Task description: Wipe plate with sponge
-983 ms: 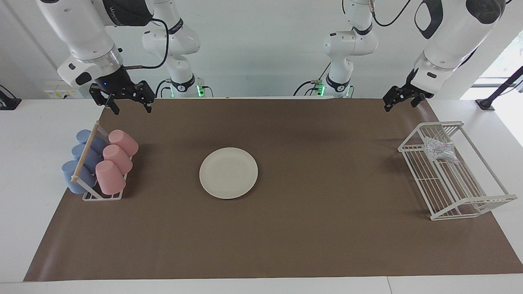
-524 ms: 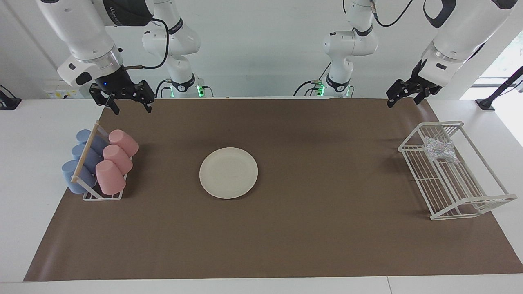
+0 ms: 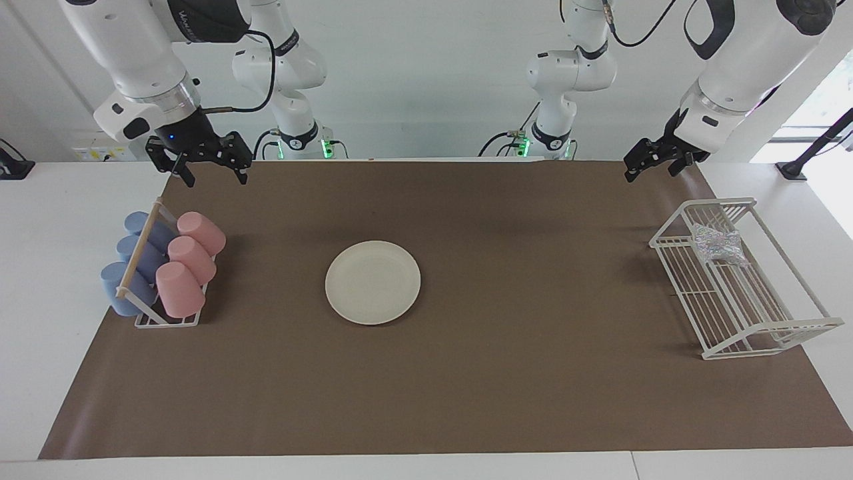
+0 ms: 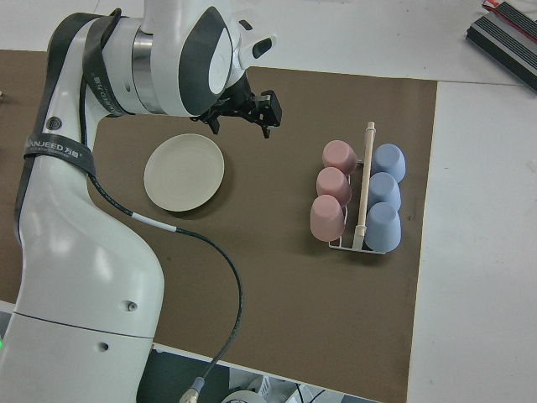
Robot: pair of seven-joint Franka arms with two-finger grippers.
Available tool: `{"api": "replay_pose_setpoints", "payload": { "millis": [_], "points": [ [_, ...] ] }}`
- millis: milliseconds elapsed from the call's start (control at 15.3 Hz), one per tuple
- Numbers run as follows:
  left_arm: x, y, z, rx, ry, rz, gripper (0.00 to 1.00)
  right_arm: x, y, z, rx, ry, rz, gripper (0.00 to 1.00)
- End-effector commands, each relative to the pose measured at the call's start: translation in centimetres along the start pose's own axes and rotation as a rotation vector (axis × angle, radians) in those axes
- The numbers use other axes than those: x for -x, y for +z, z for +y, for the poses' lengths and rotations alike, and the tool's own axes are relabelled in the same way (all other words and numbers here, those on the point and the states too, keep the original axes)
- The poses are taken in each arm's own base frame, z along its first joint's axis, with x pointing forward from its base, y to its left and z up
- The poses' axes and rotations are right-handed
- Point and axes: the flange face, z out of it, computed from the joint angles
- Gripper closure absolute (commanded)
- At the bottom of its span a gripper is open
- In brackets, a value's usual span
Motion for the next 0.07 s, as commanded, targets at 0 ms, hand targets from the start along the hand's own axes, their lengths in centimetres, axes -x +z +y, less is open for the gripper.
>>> {"api": "replay_pose_setpoints", "payload": {
  "millis": [0],
  "points": [
    [0.26, -0.37, 0.18, 0.014, 0.005, 0.013, 0.00, 0.79, -0.06, 0.14, 0.000, 0.012, -0.009, 0.00]
  ]
}}
